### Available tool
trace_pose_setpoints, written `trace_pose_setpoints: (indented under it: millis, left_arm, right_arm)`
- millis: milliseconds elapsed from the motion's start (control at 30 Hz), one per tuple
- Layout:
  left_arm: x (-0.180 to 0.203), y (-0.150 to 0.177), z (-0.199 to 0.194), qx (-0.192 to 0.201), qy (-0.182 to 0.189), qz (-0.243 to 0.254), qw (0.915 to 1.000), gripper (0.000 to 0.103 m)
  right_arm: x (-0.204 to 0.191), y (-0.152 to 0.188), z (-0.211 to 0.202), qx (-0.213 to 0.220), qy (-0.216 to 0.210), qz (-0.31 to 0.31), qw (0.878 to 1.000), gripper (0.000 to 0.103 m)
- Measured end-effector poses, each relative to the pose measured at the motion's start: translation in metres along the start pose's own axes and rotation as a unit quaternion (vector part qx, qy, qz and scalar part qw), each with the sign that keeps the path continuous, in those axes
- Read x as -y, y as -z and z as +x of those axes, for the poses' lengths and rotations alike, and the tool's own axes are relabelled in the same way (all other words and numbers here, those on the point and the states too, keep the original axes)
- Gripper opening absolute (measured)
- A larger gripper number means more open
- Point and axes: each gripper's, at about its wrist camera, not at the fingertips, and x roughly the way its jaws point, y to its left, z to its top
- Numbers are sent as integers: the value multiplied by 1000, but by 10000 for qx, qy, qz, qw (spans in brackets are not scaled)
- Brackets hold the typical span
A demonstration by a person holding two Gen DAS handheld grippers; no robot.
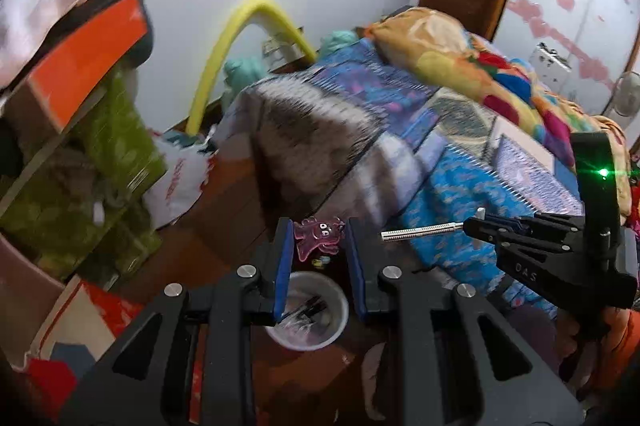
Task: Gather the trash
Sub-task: 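Carry the keychain and razor in both tools over the white bucket, then open both tools to drop the keychain and razor into the bucket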
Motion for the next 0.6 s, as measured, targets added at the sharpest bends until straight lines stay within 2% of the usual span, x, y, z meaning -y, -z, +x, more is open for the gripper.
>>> trace_pose_setpoints:
  millis: [167, 300, 600]
  left_arm:
    - [-28, 19, 17, -247, -144, -203, 9994, 25]
    - [-46, 38, 47, -636, -224, -395, 9969, 25]
    - [-56, 71, 111, -1326, -220, -721, 9883, 25]
  right_arm:
    - [-27, 3, 38, -408, -73, -251, 9988, 12]
    - [-44, 4, 67, -655, 22, -425, 9969, 12]
    - [-59, 1, 129, -1379, -75, -397, 9896, 12]
